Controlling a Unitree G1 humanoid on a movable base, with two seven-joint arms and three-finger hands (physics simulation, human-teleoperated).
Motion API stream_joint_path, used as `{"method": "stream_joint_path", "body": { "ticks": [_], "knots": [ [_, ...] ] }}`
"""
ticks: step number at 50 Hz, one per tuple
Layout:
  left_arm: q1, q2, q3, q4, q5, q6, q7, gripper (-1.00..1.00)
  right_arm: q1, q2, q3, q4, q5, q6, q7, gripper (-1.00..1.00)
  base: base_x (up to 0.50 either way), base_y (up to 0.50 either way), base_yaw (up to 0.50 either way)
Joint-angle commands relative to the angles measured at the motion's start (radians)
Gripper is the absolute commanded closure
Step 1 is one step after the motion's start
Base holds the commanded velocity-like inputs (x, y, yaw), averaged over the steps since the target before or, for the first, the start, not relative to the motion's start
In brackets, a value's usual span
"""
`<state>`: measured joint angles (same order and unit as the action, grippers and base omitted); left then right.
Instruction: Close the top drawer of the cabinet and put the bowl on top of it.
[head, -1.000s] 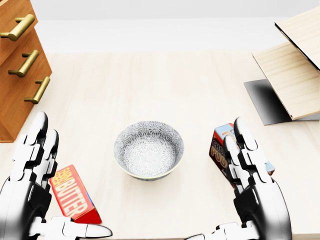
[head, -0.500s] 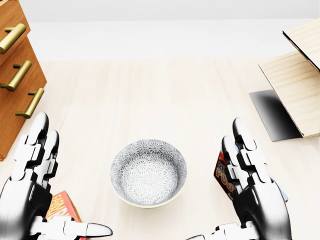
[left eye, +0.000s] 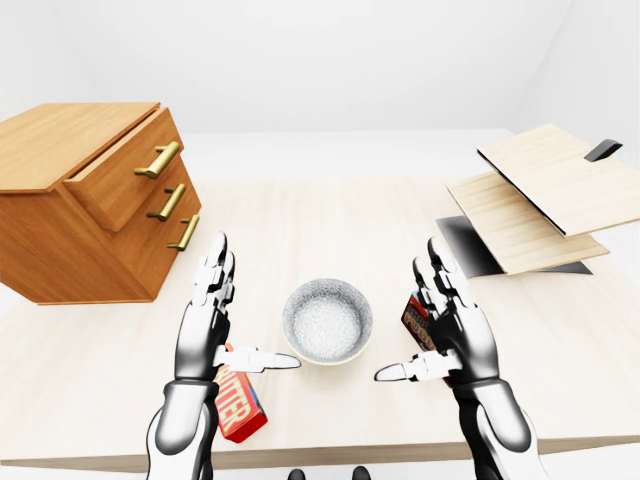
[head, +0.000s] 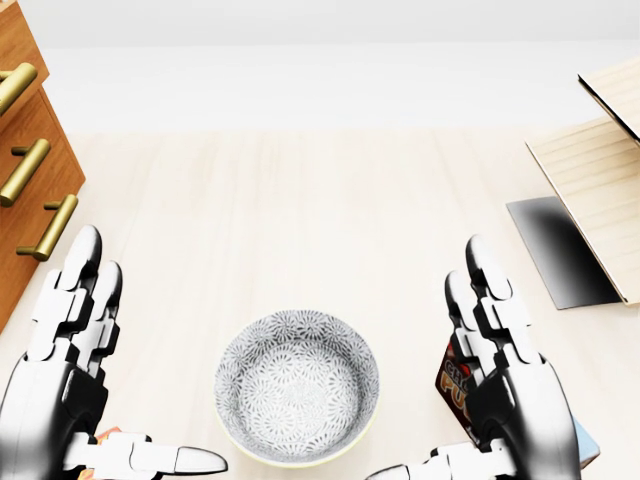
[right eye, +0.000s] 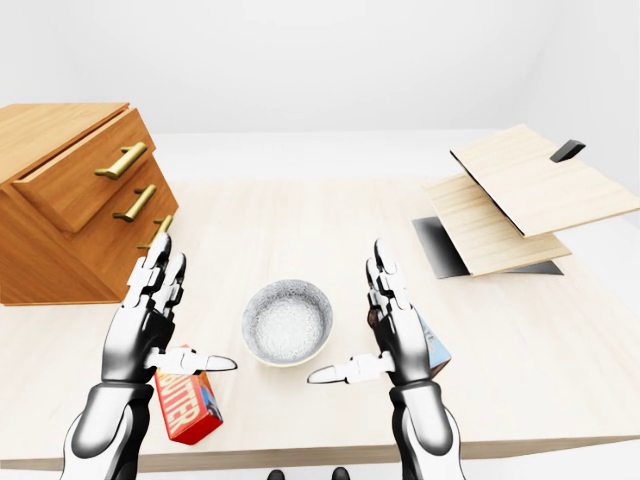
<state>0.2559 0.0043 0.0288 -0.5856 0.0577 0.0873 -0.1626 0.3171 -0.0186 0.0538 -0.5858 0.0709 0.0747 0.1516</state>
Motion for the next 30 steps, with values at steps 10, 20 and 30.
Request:
{"method": "stream_joint_path", "body": {
  "ticks": [10, 20, 30],
  "knots": [
    [-0.002, 0.001, -0.003, 0.008, 0.002, 0.0, 0.002, -1.0, -0.001, 0.006, -0.008, 0.012, -0.018, -0.045, -0.022, -1.0, 0.0, 0.0, 0.0],
    [-0.003, 0.001, -0.003, 0.008, 0.002, 0.0, 0.004, -1.0, 0.006, 0.004, 0.004, 0.017, -0.035, -0.068, -0.031, -1.0, 0.0, 0.0, 0.0],
    [-0.003, 0.0, -0.002, 0.007, 0.002, 0.0, 0.004, -1.0, 0.013, 0.001, 0.006, 0.008, -0.028, -0.07, -0.029, -1.0, 0.0, 0.35, 0.0]
  ]
}}
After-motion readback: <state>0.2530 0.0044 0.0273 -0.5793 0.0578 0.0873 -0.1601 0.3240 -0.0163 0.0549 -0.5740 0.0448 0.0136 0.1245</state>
